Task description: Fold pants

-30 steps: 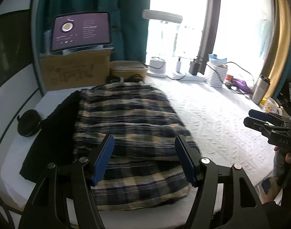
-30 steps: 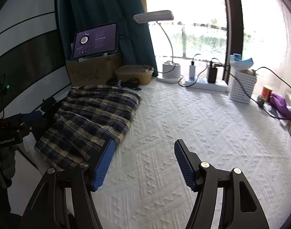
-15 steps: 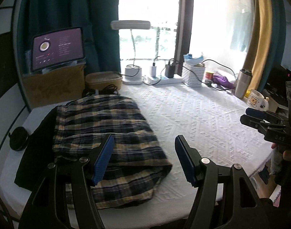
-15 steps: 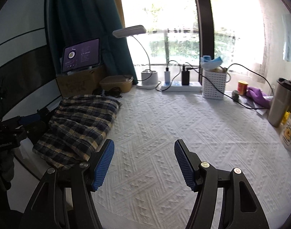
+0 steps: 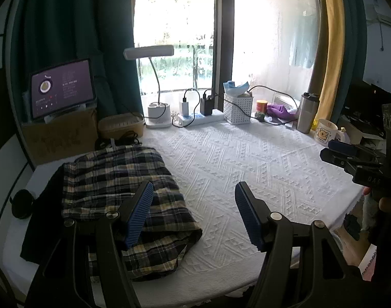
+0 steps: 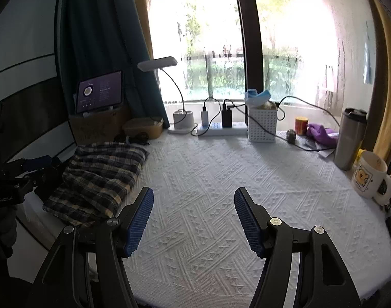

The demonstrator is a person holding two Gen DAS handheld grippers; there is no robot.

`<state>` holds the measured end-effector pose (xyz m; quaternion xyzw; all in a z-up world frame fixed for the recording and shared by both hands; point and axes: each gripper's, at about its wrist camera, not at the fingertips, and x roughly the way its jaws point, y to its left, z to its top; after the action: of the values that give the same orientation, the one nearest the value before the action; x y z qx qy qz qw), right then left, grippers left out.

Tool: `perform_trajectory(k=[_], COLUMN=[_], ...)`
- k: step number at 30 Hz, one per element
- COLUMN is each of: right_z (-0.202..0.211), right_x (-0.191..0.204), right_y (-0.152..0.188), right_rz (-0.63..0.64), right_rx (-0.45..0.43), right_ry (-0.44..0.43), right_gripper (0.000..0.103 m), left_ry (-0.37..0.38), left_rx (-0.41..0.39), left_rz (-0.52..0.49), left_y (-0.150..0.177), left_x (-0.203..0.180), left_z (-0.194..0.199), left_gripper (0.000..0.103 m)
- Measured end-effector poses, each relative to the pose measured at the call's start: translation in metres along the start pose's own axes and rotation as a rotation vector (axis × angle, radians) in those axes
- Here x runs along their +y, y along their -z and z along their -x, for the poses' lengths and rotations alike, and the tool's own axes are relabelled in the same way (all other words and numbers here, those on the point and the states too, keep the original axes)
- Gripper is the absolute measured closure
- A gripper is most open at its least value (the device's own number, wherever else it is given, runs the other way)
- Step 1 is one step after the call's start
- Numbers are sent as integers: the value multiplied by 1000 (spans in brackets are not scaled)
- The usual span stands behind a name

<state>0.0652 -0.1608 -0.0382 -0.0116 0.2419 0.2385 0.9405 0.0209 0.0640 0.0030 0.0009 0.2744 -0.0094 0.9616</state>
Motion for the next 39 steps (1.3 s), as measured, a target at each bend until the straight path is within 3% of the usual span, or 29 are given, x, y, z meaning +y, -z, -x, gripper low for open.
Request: perform_trajectory(k=[10,14,22,27,31,39], right_z=[32,44,65,81,93,105], right_x=[0,3,8,14,20,23], right_y=[-7,-10,-20,-24,-25,-20], right_rz=[6,27,47,54,50,25], right_rx=[-65,-87,-131,-170,-224,-281], right_ry=[17,35,57,62,93,157], right_gripper=[36,36,35,35,9,0], left_ry=[-22,-27,-22,-41,-79,-152], left_rx=[-72,-105,-171,-279,-344,-368], left_rz=[5,8,-3,27,59,90], left_y=[-4,-6,-11,-13,-12,-11], left_x=[-7,-8,-10,-7,-2,-3], left_z=[21,27,45,66,77,79], left_gripper=[35,25,17,11,1,1])
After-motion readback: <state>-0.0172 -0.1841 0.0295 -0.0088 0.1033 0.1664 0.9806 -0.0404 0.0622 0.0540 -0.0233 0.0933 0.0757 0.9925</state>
